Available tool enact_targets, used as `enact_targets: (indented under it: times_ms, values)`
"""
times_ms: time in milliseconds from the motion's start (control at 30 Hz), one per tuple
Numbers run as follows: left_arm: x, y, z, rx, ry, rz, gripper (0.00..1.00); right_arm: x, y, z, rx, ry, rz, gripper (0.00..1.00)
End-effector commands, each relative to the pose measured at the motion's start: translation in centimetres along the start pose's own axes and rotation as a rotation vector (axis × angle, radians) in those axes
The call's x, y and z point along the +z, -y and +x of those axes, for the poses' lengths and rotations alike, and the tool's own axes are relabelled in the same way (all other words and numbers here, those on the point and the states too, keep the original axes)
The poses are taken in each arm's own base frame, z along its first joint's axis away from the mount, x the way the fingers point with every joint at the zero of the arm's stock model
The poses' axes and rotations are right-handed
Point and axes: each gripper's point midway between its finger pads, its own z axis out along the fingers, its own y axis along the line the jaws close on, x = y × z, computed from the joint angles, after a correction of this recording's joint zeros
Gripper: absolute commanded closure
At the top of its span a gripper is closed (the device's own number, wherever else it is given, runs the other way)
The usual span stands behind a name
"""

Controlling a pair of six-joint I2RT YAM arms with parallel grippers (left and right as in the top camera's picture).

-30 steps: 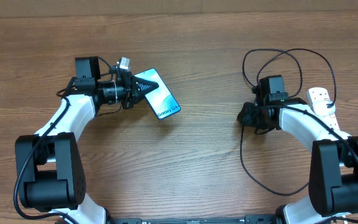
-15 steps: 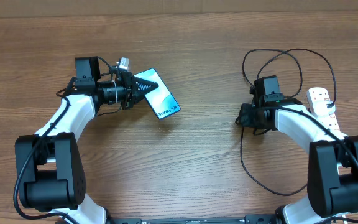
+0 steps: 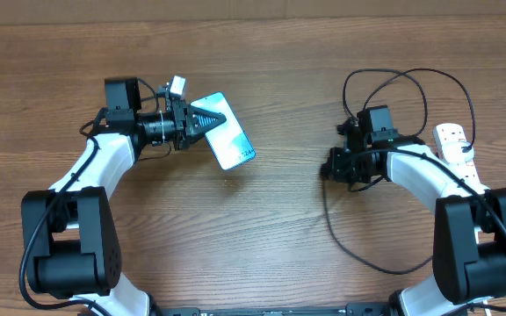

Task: Plug charger to phone and switch on socket
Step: 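Carry the USB-C plug with the right gripper toward the phone's bottom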

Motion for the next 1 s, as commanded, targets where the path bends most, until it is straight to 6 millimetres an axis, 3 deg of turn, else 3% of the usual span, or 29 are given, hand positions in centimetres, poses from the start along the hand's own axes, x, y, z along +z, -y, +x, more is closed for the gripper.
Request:
enact_targets:
  times_ms: [0,233,333,600,700,967]
  values:
    - [-0.5,3.9,1.2,0.166,-0.114,0.197,0.96,-3.8,-7.8,-0.2,-0.188,-0.019,-0.346,0.96]
    - [-0.8,6.1,0.2,0.288,-0.121,0.233,0.96,-9.2,-12.3,4.0,-0.347,-0.075,-0.548,0.96]
    - [-0.6,6.2,-0.2,0.289,-0.104,0.219,0.96,-10.3,-13.8,5.1,-0.438,-0.067,-0.638,0.96]
    - [1.2,5.9,-0.7,0.178,-0.076,0.168,0.96,-8.5,-18.0,6.8,-0.649,-0.074,-0.688,0.96]
    - [1.6,6.0,-0.4,0.172,-0.087,0.168,0.96,-6.9,-18.7,5.2,-0.598,-0.041,-0.585,0.96]
    - [1.5,6.4,0.5,0.211,-0.133,0.201,0.96,-6.8,-20.2,3.8,-0.612,0.024,-0.590,0.96]
